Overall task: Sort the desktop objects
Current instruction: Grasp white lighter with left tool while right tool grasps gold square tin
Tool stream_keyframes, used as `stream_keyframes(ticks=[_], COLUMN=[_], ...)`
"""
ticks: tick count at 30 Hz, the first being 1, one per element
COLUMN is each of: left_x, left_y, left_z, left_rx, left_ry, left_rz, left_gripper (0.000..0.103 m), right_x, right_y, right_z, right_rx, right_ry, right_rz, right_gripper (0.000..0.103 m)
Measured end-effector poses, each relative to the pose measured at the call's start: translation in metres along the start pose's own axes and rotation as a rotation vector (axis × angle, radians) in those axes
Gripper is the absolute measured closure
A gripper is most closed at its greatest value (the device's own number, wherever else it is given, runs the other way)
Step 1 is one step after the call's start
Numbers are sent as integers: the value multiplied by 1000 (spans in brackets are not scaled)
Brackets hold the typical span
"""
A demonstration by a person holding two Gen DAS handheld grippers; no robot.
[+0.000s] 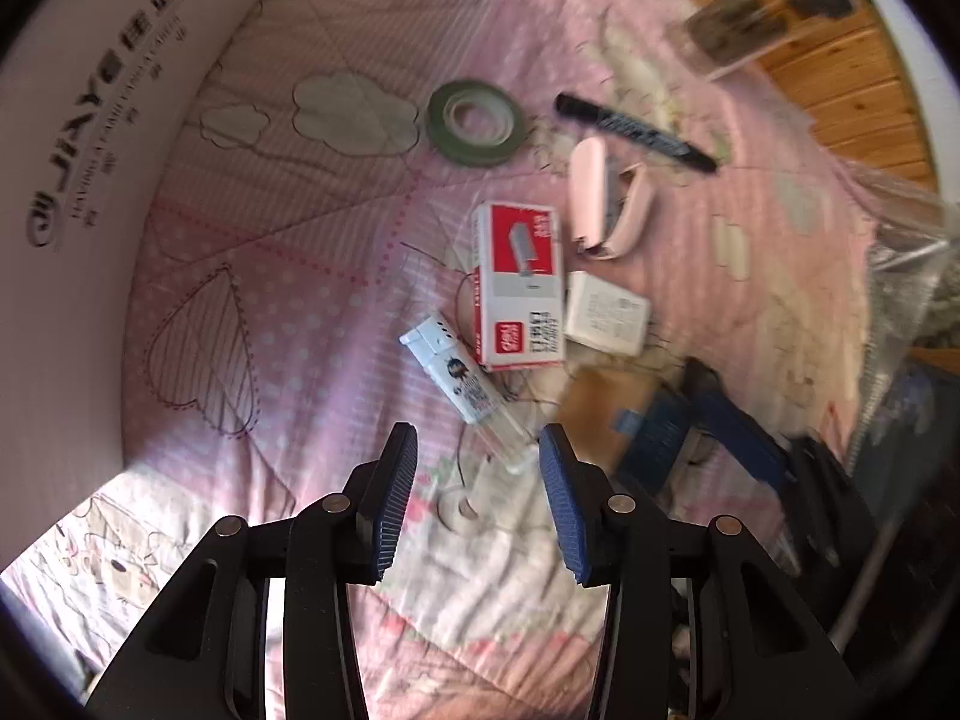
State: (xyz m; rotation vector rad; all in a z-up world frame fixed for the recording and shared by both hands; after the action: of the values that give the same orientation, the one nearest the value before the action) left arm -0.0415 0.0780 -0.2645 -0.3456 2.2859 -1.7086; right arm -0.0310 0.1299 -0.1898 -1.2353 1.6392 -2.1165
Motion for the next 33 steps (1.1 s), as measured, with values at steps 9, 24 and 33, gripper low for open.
stream_keyframes(ticks=[9, 24, 33], left_x=[7, -24, -15], left_y=[28, -9, -70], left_z=[-10, 18, 33], left_rx=[112, 81, 80], left_ry=[35, 107, 136], left_rz=[-64, -70, -189], left_gripper=[54, 85, 85], right_x=[-14, 0, 22], right_y=[-29, -57, -76], right_z=[-16, 4, 39], right_rx=[68, 135, 144], right_ry=[170, 279, 236], right_rz=[-85, -142, -159], right_gripper=[43, 43, 43])
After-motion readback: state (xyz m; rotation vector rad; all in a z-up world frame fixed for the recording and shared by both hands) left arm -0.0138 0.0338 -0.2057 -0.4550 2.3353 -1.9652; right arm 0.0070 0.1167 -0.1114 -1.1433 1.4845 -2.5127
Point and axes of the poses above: each gripper's, at about its wrist camera, not at the fingertips, and y roughly the way its jaws point, z to its left, x to its top, the point moved 8 cm from there along y, roughly the way its jaws point, and after that the axes turned 8 degrees about -y, right-handed, at the moved point
